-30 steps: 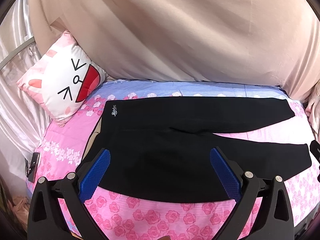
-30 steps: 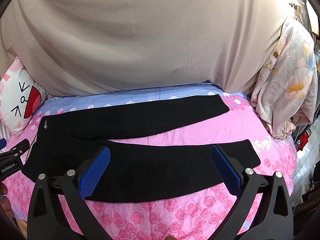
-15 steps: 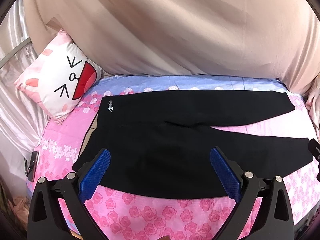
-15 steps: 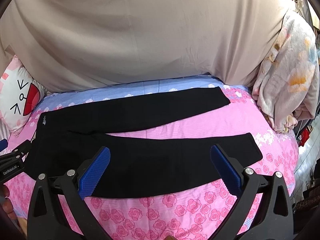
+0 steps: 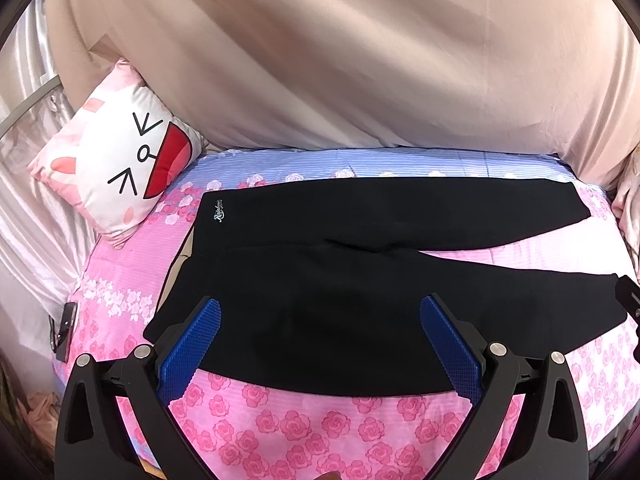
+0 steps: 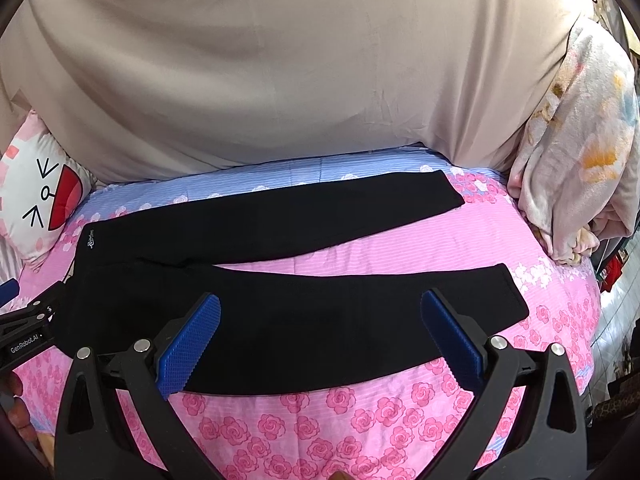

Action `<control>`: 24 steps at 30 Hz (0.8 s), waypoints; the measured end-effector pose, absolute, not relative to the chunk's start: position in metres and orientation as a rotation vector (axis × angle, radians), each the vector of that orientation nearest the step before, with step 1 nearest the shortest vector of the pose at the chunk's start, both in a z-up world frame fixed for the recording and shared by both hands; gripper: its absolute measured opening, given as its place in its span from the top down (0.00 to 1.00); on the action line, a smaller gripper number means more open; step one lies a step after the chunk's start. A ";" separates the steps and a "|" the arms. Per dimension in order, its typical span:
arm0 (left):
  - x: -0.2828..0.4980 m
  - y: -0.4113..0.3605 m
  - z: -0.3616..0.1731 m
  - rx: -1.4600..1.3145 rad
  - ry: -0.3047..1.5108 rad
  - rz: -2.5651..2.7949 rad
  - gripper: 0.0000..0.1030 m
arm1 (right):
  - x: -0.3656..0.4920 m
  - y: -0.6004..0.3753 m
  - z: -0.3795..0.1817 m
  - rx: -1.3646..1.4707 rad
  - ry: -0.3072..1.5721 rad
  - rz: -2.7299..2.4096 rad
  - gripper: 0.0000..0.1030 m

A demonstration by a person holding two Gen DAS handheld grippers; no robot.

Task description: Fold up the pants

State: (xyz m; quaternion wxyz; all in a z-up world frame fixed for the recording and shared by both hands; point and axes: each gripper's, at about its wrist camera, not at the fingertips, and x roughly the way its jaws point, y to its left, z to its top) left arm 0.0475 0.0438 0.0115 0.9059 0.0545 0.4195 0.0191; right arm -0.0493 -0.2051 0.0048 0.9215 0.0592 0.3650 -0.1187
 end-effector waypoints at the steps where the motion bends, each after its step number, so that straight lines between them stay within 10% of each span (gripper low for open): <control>1: 0.047 0.044 0.012 0.111 0.866 0.039 0.05 | -0.049 -0.205 0.005 0.123 0.749 -0.244 0.04; 24: 0.048 0.055 0.008 0.091 0.870 0.042 0.05 | -0.046 -0.206 0.001 0.110 0.751 -0.224 0.04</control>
